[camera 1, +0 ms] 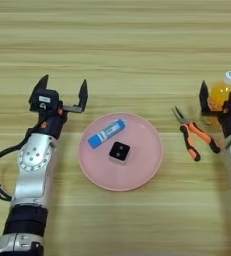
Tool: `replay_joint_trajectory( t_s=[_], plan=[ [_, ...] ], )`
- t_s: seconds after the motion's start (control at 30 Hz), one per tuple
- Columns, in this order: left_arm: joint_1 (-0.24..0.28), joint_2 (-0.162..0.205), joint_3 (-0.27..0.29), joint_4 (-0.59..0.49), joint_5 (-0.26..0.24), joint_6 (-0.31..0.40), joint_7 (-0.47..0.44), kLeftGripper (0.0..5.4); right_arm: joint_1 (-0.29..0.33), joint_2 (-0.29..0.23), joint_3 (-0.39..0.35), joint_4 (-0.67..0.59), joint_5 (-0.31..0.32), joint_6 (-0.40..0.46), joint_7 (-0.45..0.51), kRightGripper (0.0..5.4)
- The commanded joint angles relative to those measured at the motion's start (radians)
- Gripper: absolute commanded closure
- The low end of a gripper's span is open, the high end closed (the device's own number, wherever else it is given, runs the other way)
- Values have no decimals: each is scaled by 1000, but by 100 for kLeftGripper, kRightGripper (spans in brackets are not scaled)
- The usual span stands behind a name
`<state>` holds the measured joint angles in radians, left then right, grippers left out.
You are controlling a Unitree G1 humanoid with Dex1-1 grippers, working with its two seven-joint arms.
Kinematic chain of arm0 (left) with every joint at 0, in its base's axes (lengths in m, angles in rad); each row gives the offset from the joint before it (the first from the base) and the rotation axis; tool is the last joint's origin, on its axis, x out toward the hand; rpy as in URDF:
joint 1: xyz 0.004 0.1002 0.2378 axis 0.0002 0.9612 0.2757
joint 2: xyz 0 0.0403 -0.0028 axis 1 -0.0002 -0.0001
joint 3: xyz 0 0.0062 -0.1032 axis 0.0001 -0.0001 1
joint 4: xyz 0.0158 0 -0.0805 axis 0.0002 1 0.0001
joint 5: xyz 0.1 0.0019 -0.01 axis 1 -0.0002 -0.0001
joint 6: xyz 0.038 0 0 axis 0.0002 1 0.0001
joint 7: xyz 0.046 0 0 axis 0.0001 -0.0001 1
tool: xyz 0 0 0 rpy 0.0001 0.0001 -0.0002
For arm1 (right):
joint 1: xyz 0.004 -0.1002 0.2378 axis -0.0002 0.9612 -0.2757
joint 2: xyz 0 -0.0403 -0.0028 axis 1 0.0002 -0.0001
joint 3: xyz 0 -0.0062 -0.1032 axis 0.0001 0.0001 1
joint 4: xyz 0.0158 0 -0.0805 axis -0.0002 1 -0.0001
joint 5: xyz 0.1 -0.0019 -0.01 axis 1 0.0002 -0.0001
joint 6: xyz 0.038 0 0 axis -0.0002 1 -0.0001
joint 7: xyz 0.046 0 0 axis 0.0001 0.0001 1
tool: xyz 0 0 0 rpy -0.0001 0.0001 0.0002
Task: Move the objects on the table
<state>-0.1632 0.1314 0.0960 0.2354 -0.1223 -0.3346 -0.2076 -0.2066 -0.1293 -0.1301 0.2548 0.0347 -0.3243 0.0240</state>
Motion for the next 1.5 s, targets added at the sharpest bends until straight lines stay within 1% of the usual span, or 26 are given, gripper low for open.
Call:
replay_joint_trajectory(
  t_s=[0.03,0.27,0.37,0.43,0.53,0.63,0.67,0.77,0.9,0.97,1.07,1.13,1.2,1.23,1.33,1.43,1.5],
  plan=[
    [-10,1,2,3,0,-10,-1,0,-19,-18,-14,-40,-23,-44,-21,3],
    [-10,1,1,3,1,-10,-1,0,-23,-38,-9,-85,-71,-121,-42,3],
    [-10,0,1,2,1,-10,0,0,-25,-48,-3,-111,-91,-156,-40,3],
    [-10,0,0,2,2,-10,0,0,-27,-53,1,-134,-94,-174,-30,3],
    [-10,-1,0,2,3,-10,1,0,-30,-69,18,-172,-92,-202,0,3],
    [-10,-2,-2,1,4,-10,2,0,-31,-91,50,-212,-65,-207,63,3],
    [-10,-2,-2,0,4,-10,3,0,-30,-101,70,-232,-48,-199,101,3],
    [-11,-3,-3,1,5,-10,4,0,-27,-120,108,-282,23,-156,197,3],
    [-12,-5,-5,2,6,-11,6,0,-21,-144,138,-339,94,-104,296,3],
    [-12,-5,-5,3,6,-11,7,0,-16,-152,148,-372,149,-62,341,3],
    [-14,-6,-6,5,7,-11,8,0,-13,-166,158,-414,236,11,409,3],
    [-15,-7,-6,6,8,-12,9,0,-8,-174,166,-450,310,83,457,3],
    [-16,-8,-6,7,8,-13,10,0,-7,-190,178,-477,360,148,505,3],
    [-17,-8,-5,7,8,-13,11,0,-5,-199,188,-489,373,171,528,3],
    [-17,-8,-5,8,9,-13,12,0,14,-249,250,-540,406,266,631,3],
    [-17,-8,-4,10,8,-13,12,0,22,-279,286,-567,428,339,697,3],
    [-18,-9,-2,14,7,-16,13,0,22,-293,312,-575,418,368,737,3]
  ],
)
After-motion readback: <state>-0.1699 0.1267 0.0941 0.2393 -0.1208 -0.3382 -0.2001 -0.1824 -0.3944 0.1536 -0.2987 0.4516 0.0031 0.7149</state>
